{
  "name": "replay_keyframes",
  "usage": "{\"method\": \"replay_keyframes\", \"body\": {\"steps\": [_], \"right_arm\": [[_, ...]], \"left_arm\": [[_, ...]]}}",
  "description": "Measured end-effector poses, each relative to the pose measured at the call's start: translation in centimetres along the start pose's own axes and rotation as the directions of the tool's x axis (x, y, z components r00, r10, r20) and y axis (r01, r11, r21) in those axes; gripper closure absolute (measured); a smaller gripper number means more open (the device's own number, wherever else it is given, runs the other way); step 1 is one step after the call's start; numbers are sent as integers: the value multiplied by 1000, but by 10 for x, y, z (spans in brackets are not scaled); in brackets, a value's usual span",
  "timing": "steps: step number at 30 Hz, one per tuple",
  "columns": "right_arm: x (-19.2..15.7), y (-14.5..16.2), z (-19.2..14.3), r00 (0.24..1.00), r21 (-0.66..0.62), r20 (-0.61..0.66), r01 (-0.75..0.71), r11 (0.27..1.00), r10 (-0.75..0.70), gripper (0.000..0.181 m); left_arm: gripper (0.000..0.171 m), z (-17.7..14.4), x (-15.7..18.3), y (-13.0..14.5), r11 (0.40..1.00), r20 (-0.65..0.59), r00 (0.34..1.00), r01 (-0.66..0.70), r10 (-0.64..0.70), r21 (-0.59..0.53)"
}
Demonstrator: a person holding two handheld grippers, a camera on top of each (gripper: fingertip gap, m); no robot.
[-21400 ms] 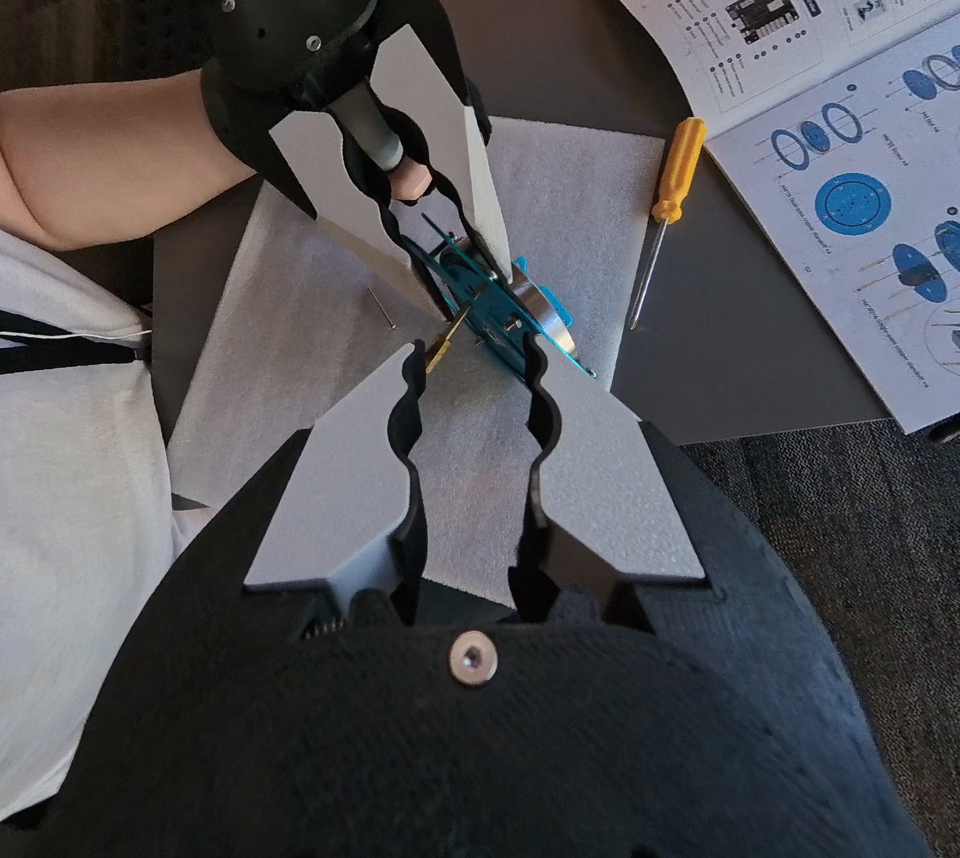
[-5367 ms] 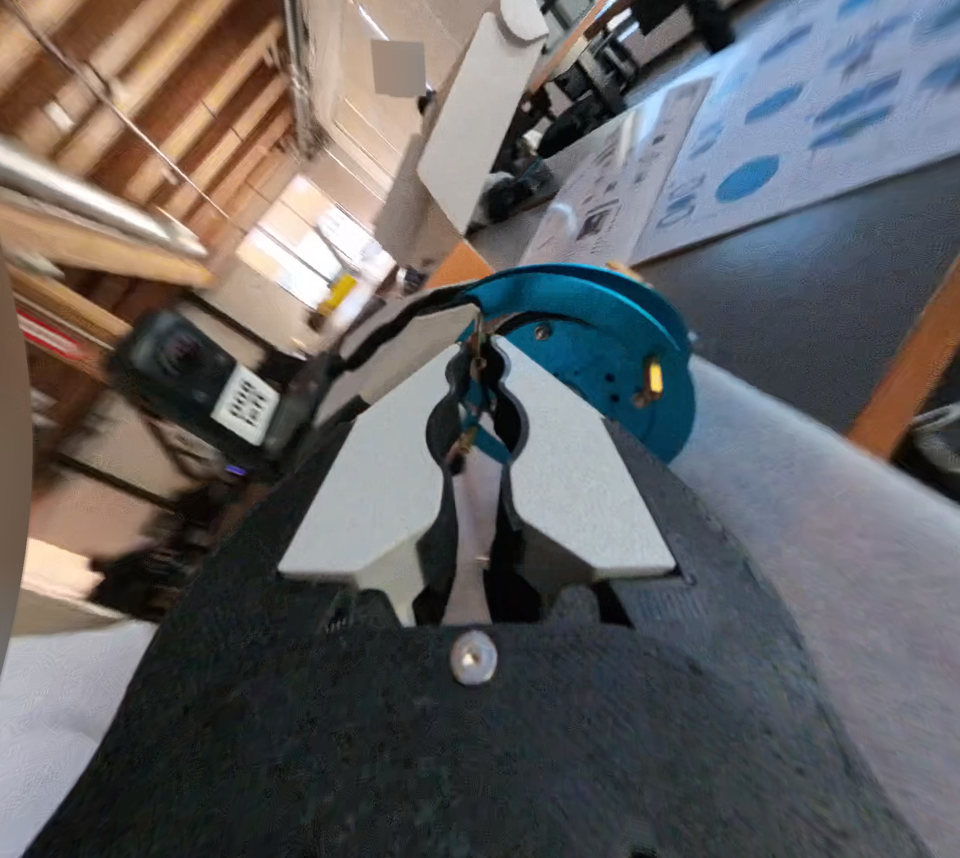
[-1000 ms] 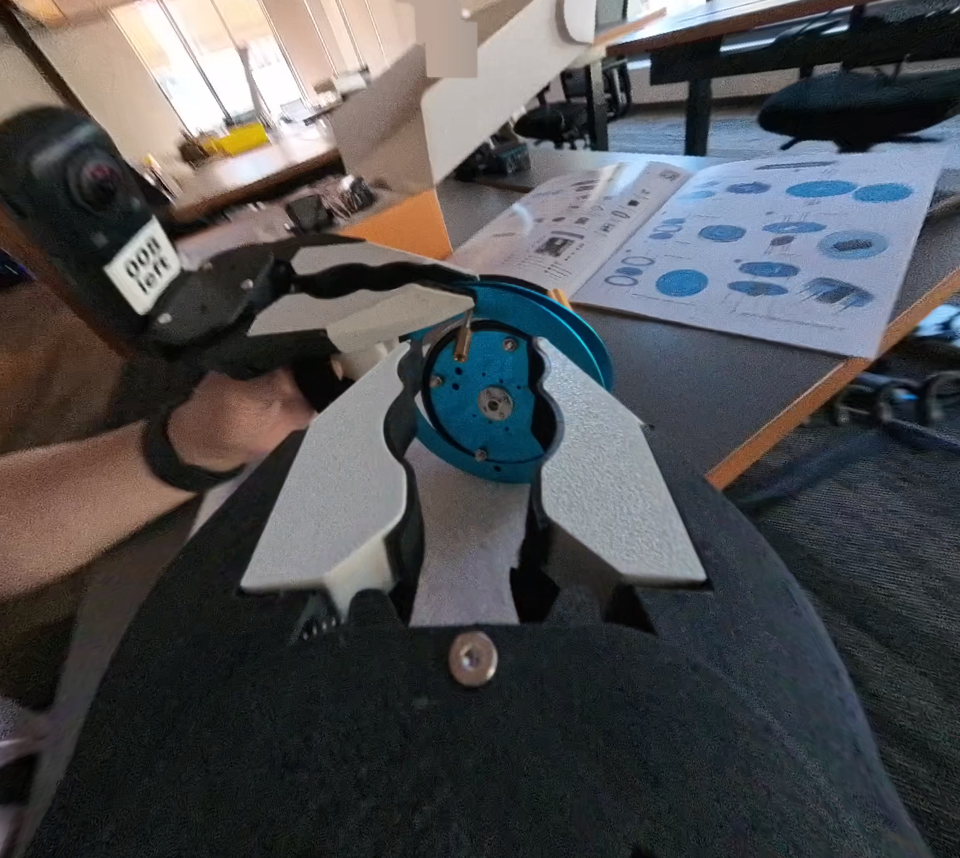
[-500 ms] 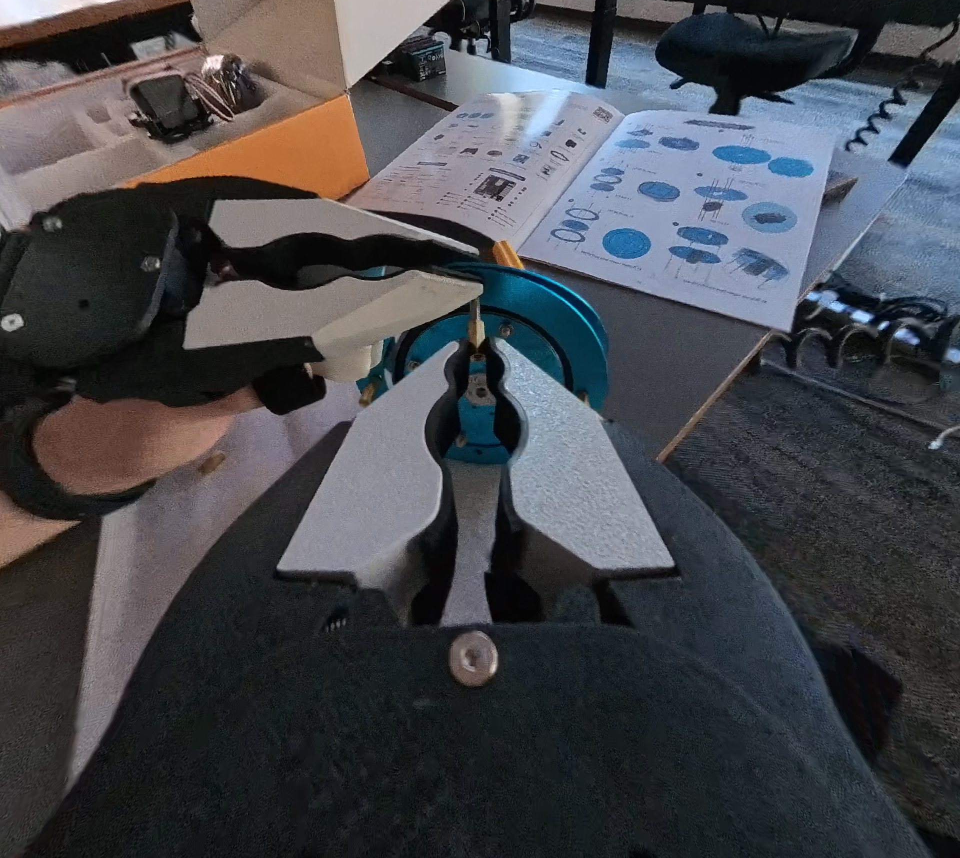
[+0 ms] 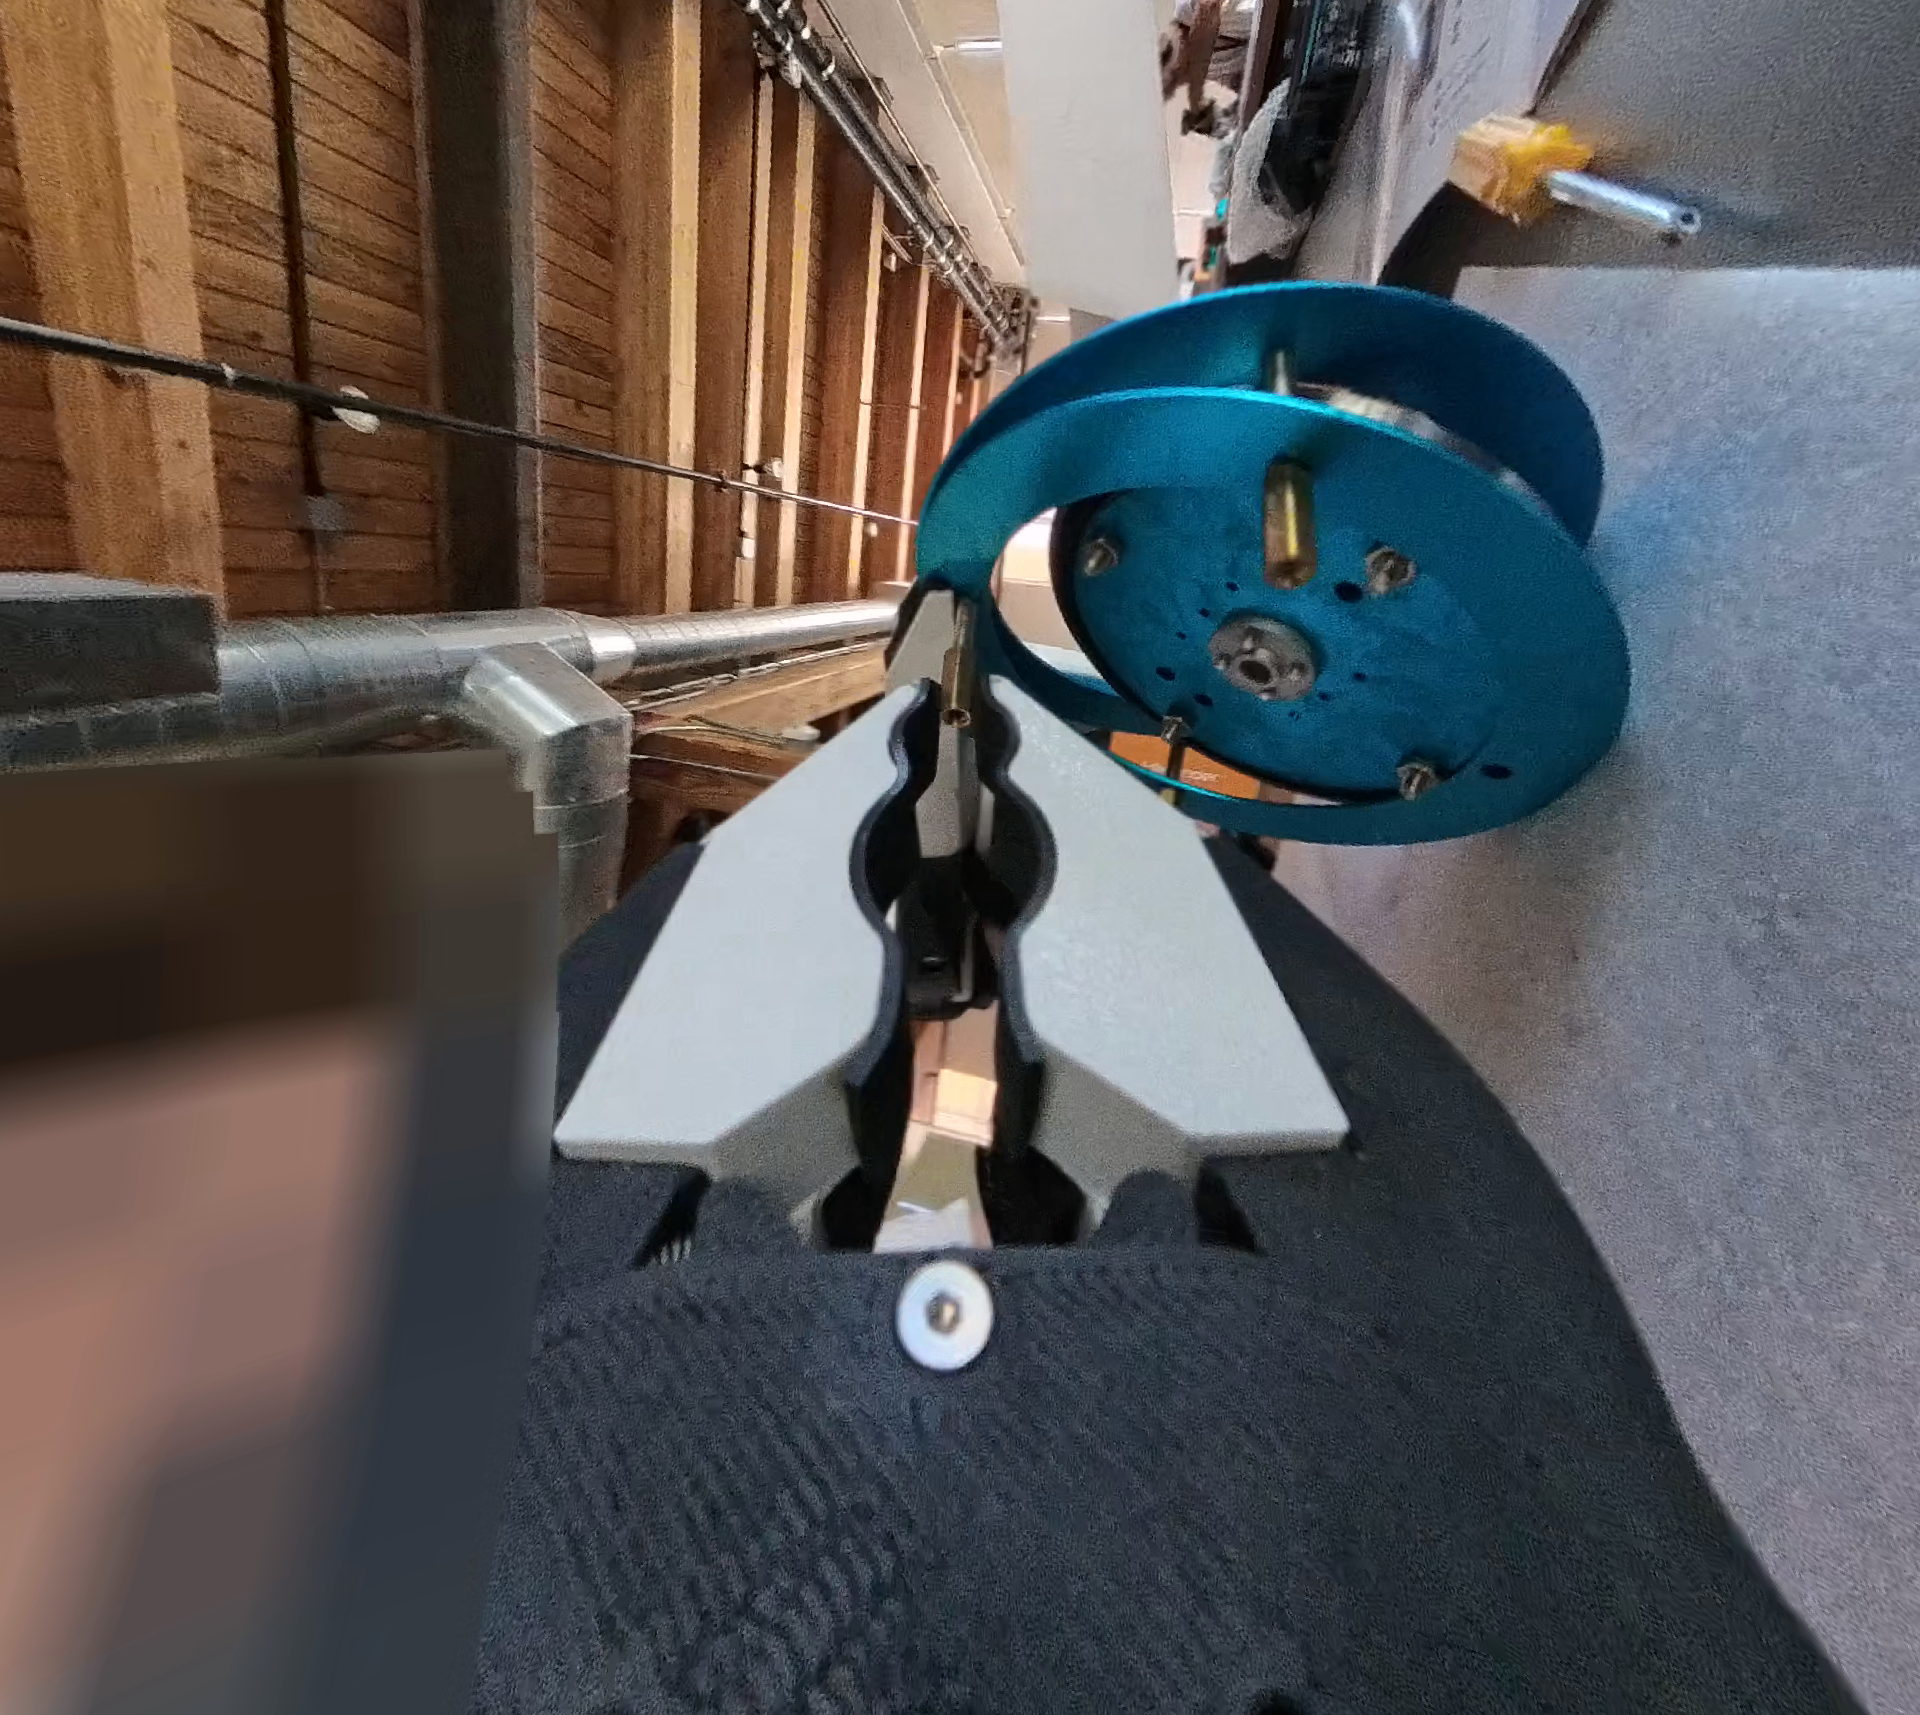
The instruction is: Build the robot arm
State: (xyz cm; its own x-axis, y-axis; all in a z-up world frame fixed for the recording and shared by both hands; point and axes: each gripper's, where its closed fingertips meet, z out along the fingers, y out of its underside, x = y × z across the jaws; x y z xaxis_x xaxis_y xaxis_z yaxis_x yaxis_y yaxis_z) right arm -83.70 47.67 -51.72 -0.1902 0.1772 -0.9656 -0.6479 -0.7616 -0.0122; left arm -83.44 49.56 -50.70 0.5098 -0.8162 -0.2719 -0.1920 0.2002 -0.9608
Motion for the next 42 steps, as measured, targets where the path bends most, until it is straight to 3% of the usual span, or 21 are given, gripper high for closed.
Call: {"method": "replay_keyframes", "body": {"steps": [2, 3, 6, 8, 9, 10, 11, 12, 15, 16, 17, 24, 26, 29, 31, 37, 42], "right_arm": [[-1, 1, 0, 972, -28, -60, 225, 974, -227, 173], [-2, 0, -1, 916, -63, -109, 381, 922, -386, 167], [-1, 1, -2, 559, -255, -252, 749, 611, -790, 162], [-1, -4, -2, 306, -360, -317, 837, 412, -898, 177], [-1, -5, -2, 225, -405, -320, 846, 347, -921, 177], [1, -4, -1, 190, -435, -319, 841, 321, -929, 176], [0, -4, 1, 199, -436, -324, 836, 333, -925, 177], [1, -4, 1, 257, -420, -334, 821, 387, -907, 177], [1, -4, 2, 641, -246, -313, 658, 712, -701, 177], [0, -5, 1, 715, -200, -283, 607, 769, -639, 178], [0, -6, 1, 741, -178, -261, 593, 785, -619, 177], [-1, -6, 0, 632, -234, -293, 680, 695, -717, 177], [-2, -6, -2, 620, -250, -291, 686, 683, -729, 177], [-2, -4, -3, 608, -268, -283, 693, 670, -742, 177], [-3, -3, -2, 605, -274, -275, 695, 664, -747, 177], [-4, -2, -4, 606, -276, -259, 700, 658, -753, 176], [-4, 1, -4, 591, -305, -247, 705, 640, -768, 176]], "left_arm": [[162, 0, 0, 0, 1000, -2, 1000, 0, 0, -1], [162, 0, 0, 0, 1000, -3, 1000, 1, -1, -1], [162, 0, 0, 0, 1000, -4, 1000, 6, -6, -1], [163, 0, 0, -1, 1000, -5, 1000, 7, -7, -1], [163, 0, 0, -1, 1000, -1, 1000, 7, -7, -2], [164, 0, -1, 0, 1000, 2, 1000, 7, -7, -3], [167, -1, -1, -1, 1000, -3, 1000, 10, -10, -1], [169, -1, -1, -1, 999, -10, 999, 35, -35, 2], [169, -2, -1, -2, 996, -39, 995, 91, -91, 12], [169, -2, -1, -2, 996, -37, 995, 91, -90, 12], [169, -2, -2, -2, 997, -27, 996, 82, -81, 13], [167, -19, -17, -24, 991, 61, 998, -17, 9, 130], [164, -20, -18, -20, 992, 7, 998, 55, -56, 114], [143, -15, -18, -12, 982, -77, 982, 177, -172, 65], [141, -13, -12, -9, 977, -137, 971, 207, -198, 50], [144, -6, -1, 4, 981, -184, 964, 191, -192, -19], [156, -4, 4, 1, 975, -225, 950, 221, -216, -2]]}}
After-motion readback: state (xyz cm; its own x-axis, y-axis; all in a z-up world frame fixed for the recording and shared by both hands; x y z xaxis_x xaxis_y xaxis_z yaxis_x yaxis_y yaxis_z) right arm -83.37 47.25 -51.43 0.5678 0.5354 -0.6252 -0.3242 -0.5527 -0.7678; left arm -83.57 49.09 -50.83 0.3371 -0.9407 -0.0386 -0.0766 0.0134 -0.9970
